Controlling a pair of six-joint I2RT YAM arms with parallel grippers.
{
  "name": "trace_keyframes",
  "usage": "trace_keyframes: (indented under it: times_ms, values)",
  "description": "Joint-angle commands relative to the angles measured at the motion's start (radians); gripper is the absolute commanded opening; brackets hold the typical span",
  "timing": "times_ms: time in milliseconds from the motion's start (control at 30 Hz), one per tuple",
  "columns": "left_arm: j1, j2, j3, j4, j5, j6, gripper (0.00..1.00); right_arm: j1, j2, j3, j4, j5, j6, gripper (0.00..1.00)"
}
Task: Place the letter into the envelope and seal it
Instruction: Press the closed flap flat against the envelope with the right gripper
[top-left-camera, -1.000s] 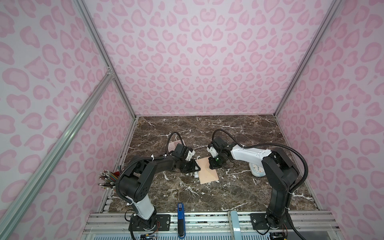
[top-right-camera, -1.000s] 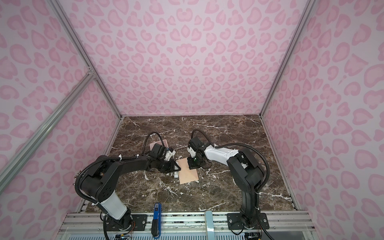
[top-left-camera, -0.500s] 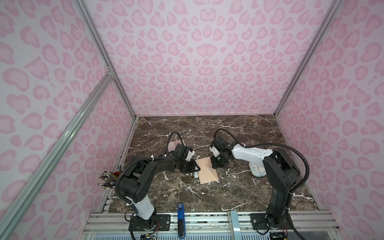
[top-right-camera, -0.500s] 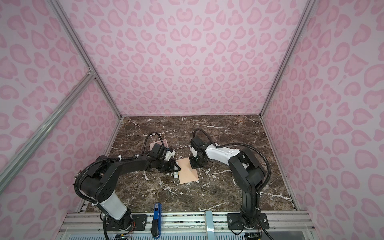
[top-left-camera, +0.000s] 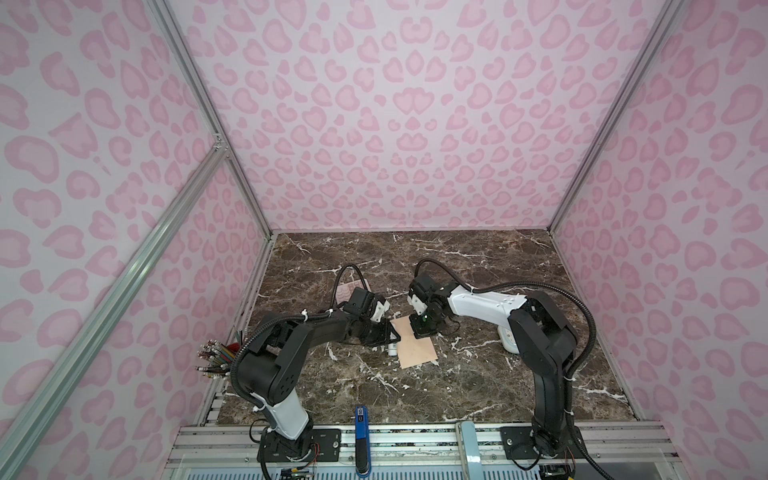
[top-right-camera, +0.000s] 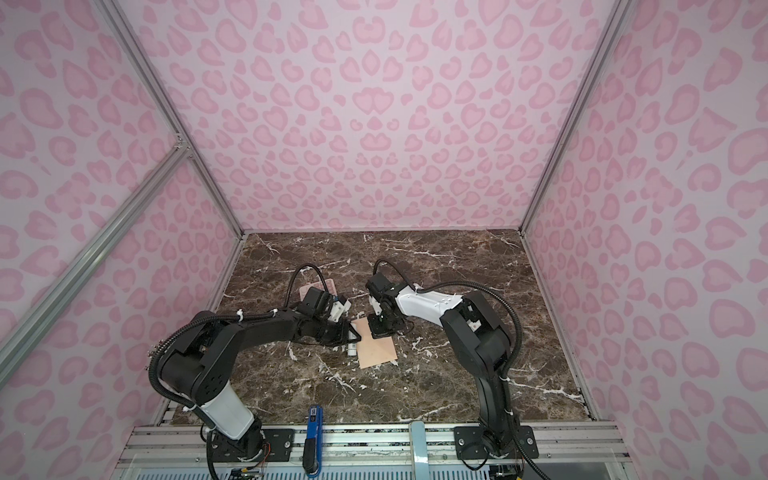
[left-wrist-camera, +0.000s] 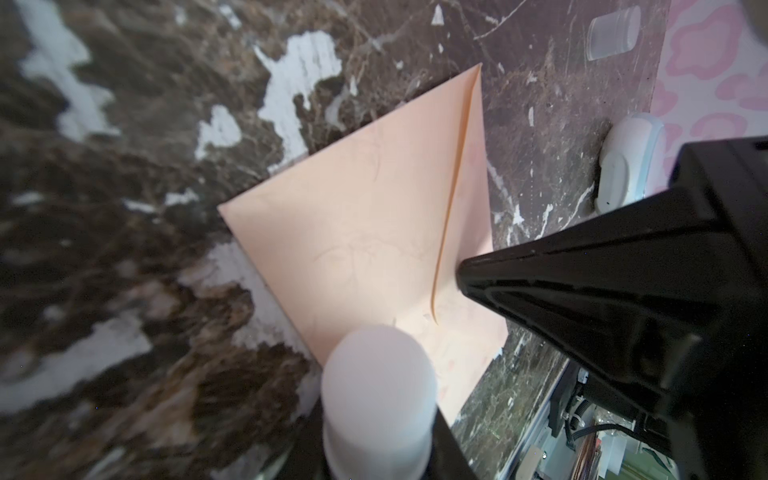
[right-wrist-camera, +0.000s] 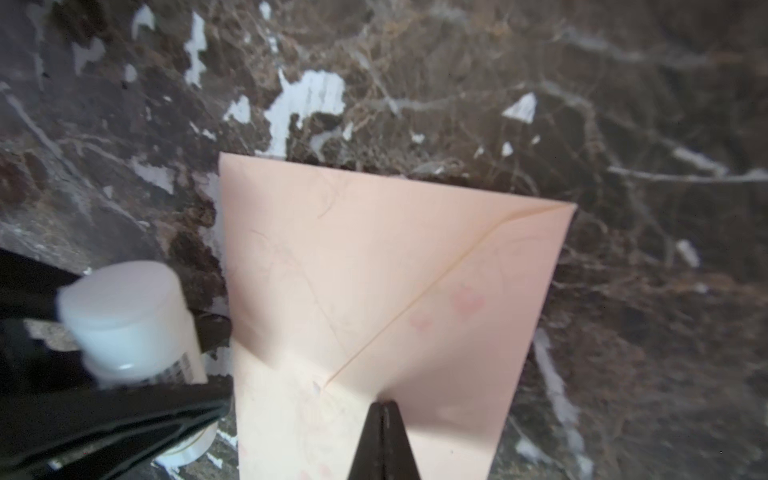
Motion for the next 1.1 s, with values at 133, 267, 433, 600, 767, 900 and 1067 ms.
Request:
trace_keyframes:
  times_ms: [133, 267, 433, 600, 767, 900, 1067]
  values:
    - [0.0, -0.002, 0.0, -0.024, -0.016, 0.011, 0.04, 0.028, 0.046, 0.034, -0.07, 0.027, 0.011, 0.03]
    - [0.0, -0.002, 0.0, -0.024, -0.017, 0.011, 0.04, 0.043, 0.06, 0.059, -0.102, 0.047, 0.009, 0.02]
    - [0.0, -0.007, -0.001, -0.026, -0.021, 0.012, 0.04, 0.05, 0.08, 0.089, -0.16, 0.09, 0.036, 0.02]
    - [0.0, -0.014, -0.004, -0.027, -0.026, 0.012, 0.04, 0.057, 0.108, 0.109, -0.204, 0.106, 0.076, 0.02]
    - [0.0, -0.048, -0.013, -0.045, -0.047, 0.011, 0.04, 0.066, 0.13, 0.147, -0.225, 0.112, 0.103, 0.04]
    - [0.0, -0.084, -0.024, -0.061, -0.068, 0.011, 0.04, 0.076, 0.148, 0.163, -0.241, 0.12, 0.117, 0.06]
    - [0.0, -0.067, -0.026, -0.058, -0.07, 0.013, 0.04, 0.09, 0.164, 0.175, -0.254, 0.126, 0.13, 0.1]
